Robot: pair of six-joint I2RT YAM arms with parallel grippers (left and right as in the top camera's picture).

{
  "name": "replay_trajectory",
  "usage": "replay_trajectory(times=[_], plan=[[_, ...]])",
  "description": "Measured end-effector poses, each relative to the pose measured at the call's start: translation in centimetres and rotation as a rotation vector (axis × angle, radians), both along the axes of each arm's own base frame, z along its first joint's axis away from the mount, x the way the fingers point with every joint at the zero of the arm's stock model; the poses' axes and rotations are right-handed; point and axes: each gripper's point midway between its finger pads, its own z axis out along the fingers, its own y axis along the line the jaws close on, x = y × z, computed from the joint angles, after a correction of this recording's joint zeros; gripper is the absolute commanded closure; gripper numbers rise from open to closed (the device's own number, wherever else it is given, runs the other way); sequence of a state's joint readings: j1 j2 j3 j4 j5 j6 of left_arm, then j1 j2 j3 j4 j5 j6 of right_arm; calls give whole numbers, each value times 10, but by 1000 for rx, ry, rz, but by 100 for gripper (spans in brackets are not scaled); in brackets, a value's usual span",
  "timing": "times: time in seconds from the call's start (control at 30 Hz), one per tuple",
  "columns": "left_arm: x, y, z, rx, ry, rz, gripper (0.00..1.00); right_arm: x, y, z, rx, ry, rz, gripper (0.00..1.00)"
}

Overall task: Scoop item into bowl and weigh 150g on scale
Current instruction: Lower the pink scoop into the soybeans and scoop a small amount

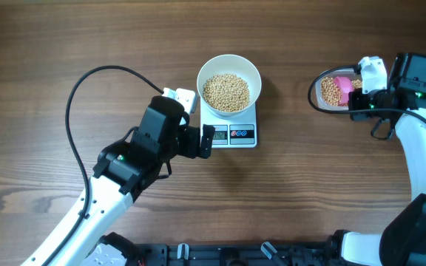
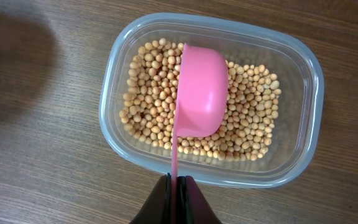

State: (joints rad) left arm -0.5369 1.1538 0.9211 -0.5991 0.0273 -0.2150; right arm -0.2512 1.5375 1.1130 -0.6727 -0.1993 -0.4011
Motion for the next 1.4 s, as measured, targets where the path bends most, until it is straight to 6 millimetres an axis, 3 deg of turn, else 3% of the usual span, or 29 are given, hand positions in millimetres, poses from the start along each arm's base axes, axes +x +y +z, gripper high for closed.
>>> replay_trajectory(times=[0.3,0.53,0.9,1.07,1.4], plan=[[0,0,0,0,0,0,0,0,1,0,85,12,-139,96],[0,0,0,0,0,0,0,1,9,6,252,-1,-181,96],[0,0,0,0,0,0,0,-4,-12,15,428,-18,-321,96],[0,0,0,0,0,0,0,-11,-31,20,532,-29,-409,96],[0,0,0,0,0,0,0,-20,-44,44,771,-88,-442,96]])
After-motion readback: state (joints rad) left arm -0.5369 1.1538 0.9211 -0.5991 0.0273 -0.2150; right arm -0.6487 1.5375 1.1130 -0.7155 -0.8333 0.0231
